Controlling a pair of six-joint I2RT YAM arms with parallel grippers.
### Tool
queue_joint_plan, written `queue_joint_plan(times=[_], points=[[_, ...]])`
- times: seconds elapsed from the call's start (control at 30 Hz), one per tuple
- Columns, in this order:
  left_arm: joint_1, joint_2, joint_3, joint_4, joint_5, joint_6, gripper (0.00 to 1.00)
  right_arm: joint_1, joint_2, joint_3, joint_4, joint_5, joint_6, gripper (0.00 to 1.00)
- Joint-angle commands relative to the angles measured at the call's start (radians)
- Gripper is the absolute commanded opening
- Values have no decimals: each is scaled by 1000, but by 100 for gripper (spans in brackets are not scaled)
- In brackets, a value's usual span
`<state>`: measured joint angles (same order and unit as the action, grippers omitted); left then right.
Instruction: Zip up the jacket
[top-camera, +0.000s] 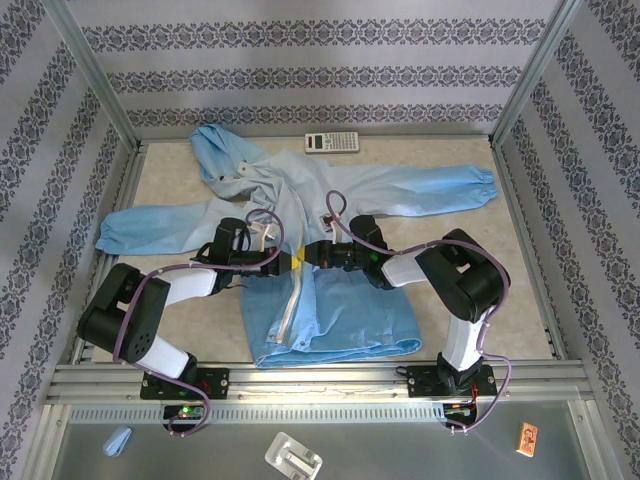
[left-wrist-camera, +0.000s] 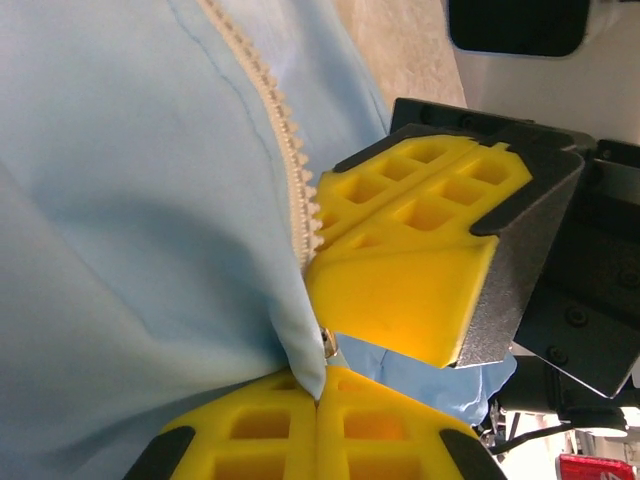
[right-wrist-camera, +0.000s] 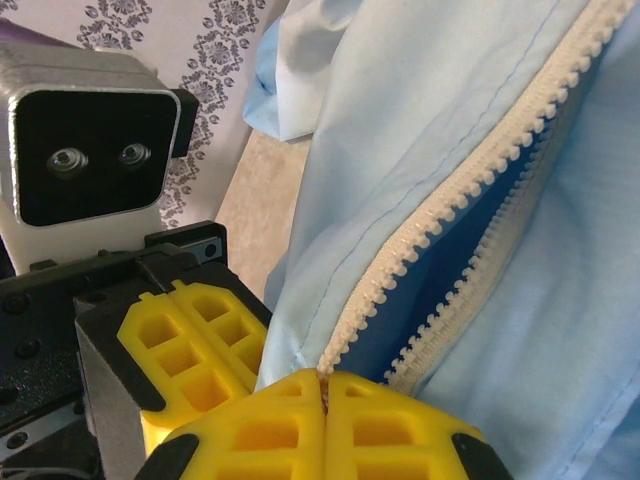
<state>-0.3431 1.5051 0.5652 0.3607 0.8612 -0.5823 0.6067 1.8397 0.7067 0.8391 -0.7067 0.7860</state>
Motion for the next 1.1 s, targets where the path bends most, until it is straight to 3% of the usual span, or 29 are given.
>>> queue_joint_plan(times=[0.0, 0.13, 0.33, 0.5, 0.63, 0.77, 0.93, 1.07], points=[[27, -104, 45, -101, 32, 31, 19, 20, -45, -18, -30, 48, -91, 0], [34, -288, 39, -364, -16, 126, 40, 25, -69, -8, -68, 90, -148, 0], [32, -617, -7, -778, -148, 197, 54, 34, -77, 20, -90, 128, -197, 0], [-174, -793, -15, -941, -418, 36, 59, 49, -76, 44, -135, 155, -229, 0], [-254, -791, -57, -1008, -508, -183, 56, 54, -77, 56, -169, 178, -253, 0], [-362, -836, -108, -1048, -590, -281, 58, 51, -80, 69, -208, 194, -277, 0], [-455, -899, -238, -851, -567, -427, 61, 53, -77, 85, -225, 182, -283, 0], [-541, -814, -272, -702, -586, -469, 63, 56, -80, 83, -232, 182, -283, 0]])
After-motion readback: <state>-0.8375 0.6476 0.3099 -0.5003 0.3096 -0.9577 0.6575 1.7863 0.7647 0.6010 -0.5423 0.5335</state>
